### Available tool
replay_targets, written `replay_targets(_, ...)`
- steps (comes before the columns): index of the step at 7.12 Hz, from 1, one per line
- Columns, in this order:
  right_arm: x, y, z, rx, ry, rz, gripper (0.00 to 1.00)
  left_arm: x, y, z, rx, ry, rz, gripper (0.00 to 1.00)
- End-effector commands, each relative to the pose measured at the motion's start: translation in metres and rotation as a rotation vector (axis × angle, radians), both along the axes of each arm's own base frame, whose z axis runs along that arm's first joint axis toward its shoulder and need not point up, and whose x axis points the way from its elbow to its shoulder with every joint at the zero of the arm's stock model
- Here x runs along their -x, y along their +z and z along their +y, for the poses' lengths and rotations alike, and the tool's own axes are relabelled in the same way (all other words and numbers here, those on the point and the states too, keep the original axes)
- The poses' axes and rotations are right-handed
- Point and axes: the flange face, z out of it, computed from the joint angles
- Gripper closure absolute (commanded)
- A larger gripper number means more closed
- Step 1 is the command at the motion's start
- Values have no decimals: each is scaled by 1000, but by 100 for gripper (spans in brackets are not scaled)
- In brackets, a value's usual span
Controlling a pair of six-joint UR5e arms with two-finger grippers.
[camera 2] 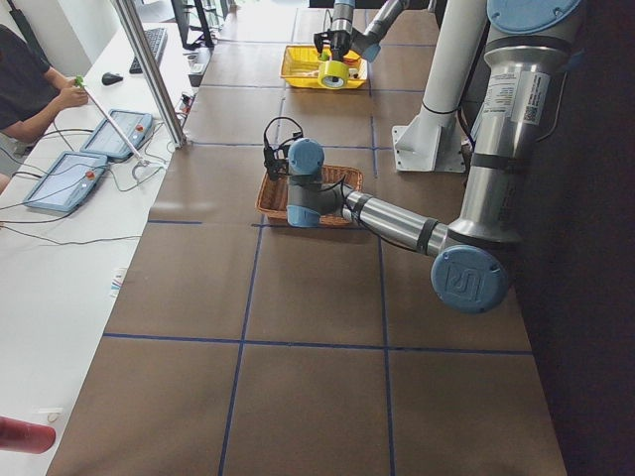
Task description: Move tape to another basket
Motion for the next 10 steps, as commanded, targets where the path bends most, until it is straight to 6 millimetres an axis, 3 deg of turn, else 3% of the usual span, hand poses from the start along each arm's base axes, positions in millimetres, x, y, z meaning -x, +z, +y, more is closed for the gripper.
replay_targets(1, 14, -30, 12, -17, -10, -74, 100, -44, -68, 45, 80, 84, 216, 0)
replay_targets(2, 15, -37, 17, -24, -18, -89, 100, -56, -84, 55, 64, 104, 276, 0)
replay_targets(4, 7, -47, 30, -54, -34, -161, 100, -62, -88, 75, 50, 90, 410, 0)
replay_targets(6, 14, -44, 39, -46, -42, -180, 99, -70, -107, 77, 34, 107, 442, 0)
replay_targets(7, 20, -44, 45, -40, -52, -179, 99, -90, -119, 94, 36, 158, 461, 0)
replay_targets(8, 27, -39, 49, -36, -63, -166, 99, -103, -121, 106, 64, 165, 478, 0)
replay_targets(10, 30, -38, 52, -34, -71, -167, 99, -112, -130, 107, 68, 167, 494, 0)
